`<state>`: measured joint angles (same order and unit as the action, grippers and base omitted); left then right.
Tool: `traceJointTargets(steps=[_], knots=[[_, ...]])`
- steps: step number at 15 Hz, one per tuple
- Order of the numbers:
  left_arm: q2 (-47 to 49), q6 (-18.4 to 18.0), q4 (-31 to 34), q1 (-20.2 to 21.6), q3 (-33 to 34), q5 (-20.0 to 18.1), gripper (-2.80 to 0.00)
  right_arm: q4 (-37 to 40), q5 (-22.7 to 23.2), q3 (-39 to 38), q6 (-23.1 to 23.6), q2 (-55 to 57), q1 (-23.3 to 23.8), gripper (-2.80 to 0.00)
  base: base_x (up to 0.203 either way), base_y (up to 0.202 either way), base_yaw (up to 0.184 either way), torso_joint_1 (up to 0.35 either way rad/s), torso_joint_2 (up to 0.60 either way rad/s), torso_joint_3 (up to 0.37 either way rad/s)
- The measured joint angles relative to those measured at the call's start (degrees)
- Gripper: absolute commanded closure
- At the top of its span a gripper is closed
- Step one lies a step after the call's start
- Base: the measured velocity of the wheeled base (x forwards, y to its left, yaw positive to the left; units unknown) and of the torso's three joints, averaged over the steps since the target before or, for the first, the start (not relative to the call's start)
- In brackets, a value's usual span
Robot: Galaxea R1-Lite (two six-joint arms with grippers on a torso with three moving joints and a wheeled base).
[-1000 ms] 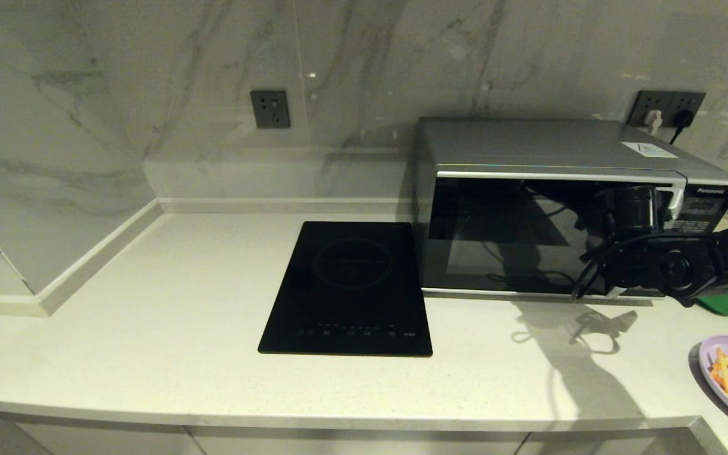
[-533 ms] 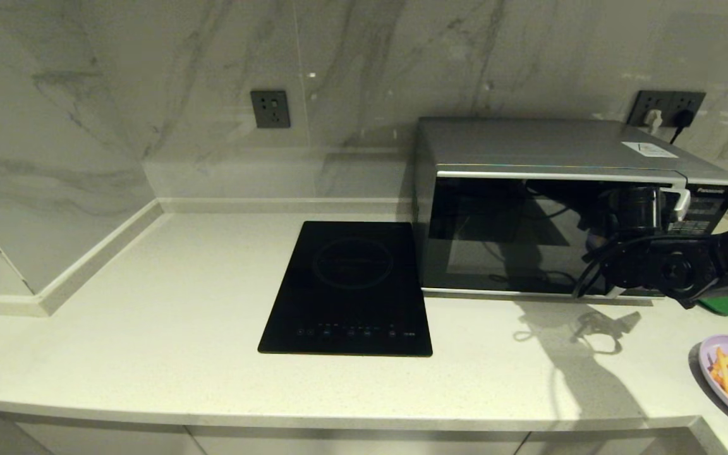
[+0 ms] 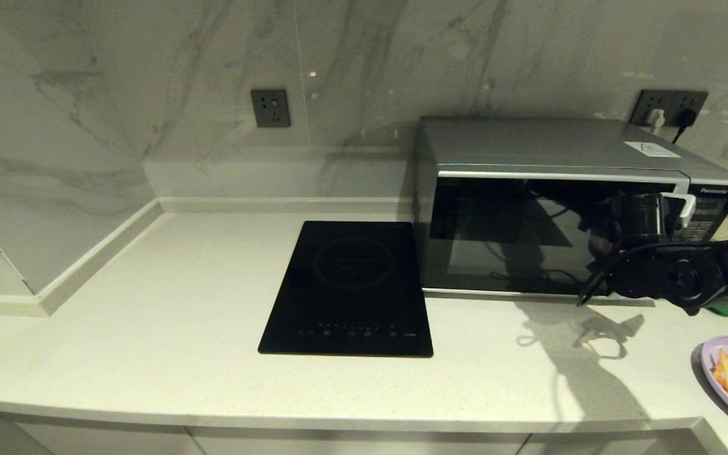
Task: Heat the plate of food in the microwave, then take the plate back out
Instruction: Open the microwave oven
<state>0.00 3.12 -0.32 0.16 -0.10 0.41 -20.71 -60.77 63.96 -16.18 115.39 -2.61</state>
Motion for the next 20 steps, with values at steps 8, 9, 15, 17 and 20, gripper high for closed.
traceJointTargets(steps=[8,9,15,17,20], knots=[[0.00,-0.01,0.01,0.00,0.00,-0.01,0.00,0.29,0.53,-3.02,-0.18,-2.68,-0.11,-2.80,0.000,0.000,0.000,0.000,0.00,0.000],[0.00,-0.01,-0.01,0.00,0.00,-0.01,0.00,0.29,0.50,-3.02,-0.21,-2.65,-0.09,-2.80,0.000,0.000,0.000,0.000,0.00,0.000],[0.00,0.01,0.01,0.00,0.00,0.00,0.00,0.24,0.35,-3.60,-0.41,-3.09,0.07,-2.80,0.000,0.000,0.000,0.000,0.00,0.000],[0.00,0.01,0.00,0.00,0.00,0.01,0.00,0.34,0.35,-3.94,-0.35,-3.58,0.05,-2.80,0.000,0.000,0.000,0.000,0.00,0.000],[0.00,0.00,0.00,0.00,0.00,0.00,0.00,0.35,0.46,-5.05,-0.25,-4.49,-0.06,-2.80,0.000,0.000,0.000,0.000,0.00,0.000]])
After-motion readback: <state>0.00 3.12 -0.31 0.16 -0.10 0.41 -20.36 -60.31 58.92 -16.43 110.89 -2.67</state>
